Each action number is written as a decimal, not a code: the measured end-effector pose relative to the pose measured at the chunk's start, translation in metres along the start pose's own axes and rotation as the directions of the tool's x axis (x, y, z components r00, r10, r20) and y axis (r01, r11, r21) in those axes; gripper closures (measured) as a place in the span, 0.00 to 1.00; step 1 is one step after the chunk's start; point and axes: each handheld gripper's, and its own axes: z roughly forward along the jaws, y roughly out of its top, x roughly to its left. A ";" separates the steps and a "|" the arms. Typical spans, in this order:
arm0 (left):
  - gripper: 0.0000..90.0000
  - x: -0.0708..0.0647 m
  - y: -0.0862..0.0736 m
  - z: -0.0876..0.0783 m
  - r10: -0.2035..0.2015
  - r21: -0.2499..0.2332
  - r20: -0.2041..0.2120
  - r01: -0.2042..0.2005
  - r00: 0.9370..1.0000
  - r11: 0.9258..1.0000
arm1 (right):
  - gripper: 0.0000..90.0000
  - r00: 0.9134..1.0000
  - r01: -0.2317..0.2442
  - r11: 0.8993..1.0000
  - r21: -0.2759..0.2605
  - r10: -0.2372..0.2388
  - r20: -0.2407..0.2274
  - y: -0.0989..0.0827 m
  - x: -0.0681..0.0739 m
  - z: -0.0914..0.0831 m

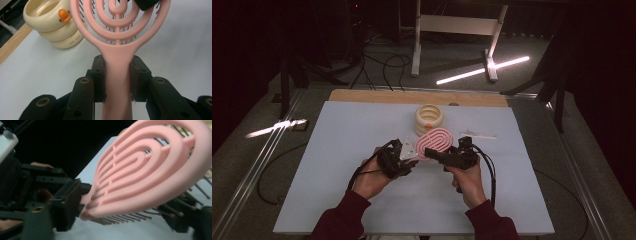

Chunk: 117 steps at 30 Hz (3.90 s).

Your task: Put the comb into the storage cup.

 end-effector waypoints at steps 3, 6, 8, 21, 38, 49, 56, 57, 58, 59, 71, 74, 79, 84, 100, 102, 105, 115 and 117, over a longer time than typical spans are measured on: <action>0.77 -0.002 -0.001 0.001 0.002 -0.019 -0.003 -0.002 1.000 1.000 | 0.46 1.000 -0.022 1.000 -0.002 0.022 0.009 0.002 0.001 0.000; 0.77 -0.003 -0.003 0.001 0.000 -0.027 -0.010 0.000 1.000 1.000 | 0.49 1.000 -0.019 1.000 0.001 0.019 -0.007 0.004 0.002 0.000; 0.77 -0.003 -0.004 0.002 -0.003 -0.037 -0.003 0.003 1.000 0.999 | 0.50 1.000 -0.020 1.000 0.001 0.020 -0.006 0.005 0.003 0.000; 0.75 -0.008 -0.009 0.010 -0.008 -0.028 0.006 0.008 1.000 1.000 | 0.69 0.999 0.004 1.000 0.001 -0.004 -0.047 0.006 0.010 0.004; 0.44 -0.005 -0.016 0.014 -0.065 -0.052 -0.014 0.064 0.998 0.997 | 0.70 0.999 0.041 0.999 0.000 -0.041 -0.031 0.007 0.018 0.006; 0.20 -0.003 -0.027 0.001 -0.149 -0.131 -0.046 0.142 0.988 0.981 | 0.70 0.999 0.042 0.999 -0.002 -0.043 -0.034 0.006 0.018 0.006; 0.17 -0.001 -0.040 -0.009 -0.205 -0.164 -0.054 0.193 0.977 0.967 | 0.70 0.999 0.038 0.999 -0.003 -0.038 -0.039 0.007 0.019 0.006; 0.16 -0.001 -0.040 -0.009 -0.205 -0.164 -0.054 0.193 0.977 0.967 | 0.70 0.999 0.038 0.999 -0.003 -0.038 -0.039 0.007 0.019 0.006; 0.16 0.001 -0.044 -0.011 -0.229 -0.172 -0.045 0.219 0.972 0.960 | 0.70 0.999 0.038 0.999 -0.005 -0.038 -0.039 0.007 0.019 0.006; 0.15 0.002 -0.047 -0.012 -0.247 -0.180 -0.042 0.236 0.968 0.955 | 0.70 0.999 0.035 0.999 -0.008 -0.035 -0.040 0.008 0.018 0.006; 0.00 0.012 -0.077 -0.020 -0.332 -0.194 -0.108 0.308 0.937 0.931 | 0.71 0.999 0.026 1.000 -0.012 -0.027 -0.045 0.010 0.018 0.006; 0.00 0.015 -0.089 -0.025 -0.366 -0.218 -0.120 0.335 0.923 0.917 | 0.71 0.999 0.027 1.000 -0.017 -0.027 -0.046 0.011 0.018 0.005; 0.00 0.019 -0.112 -0.032 -0.416 -0.245 -0.151 0.374 0.897 0.895 | 0.71 0.999 0.021 1.000 -0.022 -0.022 -0.048 0.012 0.018 0.004; 0.00 0.021 -0.139 -0.039 -0.469 -0.278 -0.155 0.418 0.869 0.865 | 0.71 0.999 0.018 1.000 -0.023 -0.019 -0.050 0.013 0.018 0.003; 0.00 0.015 -0.188 -0.058 -0.528 -0.358 -0.181 0.445 0.830 0.821 | 0.71 0.998 0.013 0.999 -0.037 -0.015 -0.061 0.017 0.019 0.003; 0.00 0.015 -0.189 -0.058 -0.536 -0.364 -0.185 0.450 0.824 0.816 | 0.71 0.998 0.016 0.999 -0.040 -0.018 -0.062 0.018 0.020 0.003; 0.00 0.015 -0.191 -0.057 -0.543 -0.366 -0.192 0.453 0.818 0.813 | 0.71 0.998 0.016 0.999 -0.043 -0.019 -0.060 0.020 0.021 0.003; 0.00 0.017 -0.195 -0.057 -0.573 -0.388 -0.203 0.472 0.794 0.792 | 0.71 0.998 0.011 0.999 -0.050 -0.015 -0.068 0.025 0.022 0.005; 0.00 0.017 -0.196 -0.056 -0.577 -0.388 -0.202 0.476 0.791 0.789 | 0.70 0.997 0.013 0.998 -0.053 -0.016 -0.069 0.025 0.022 0.006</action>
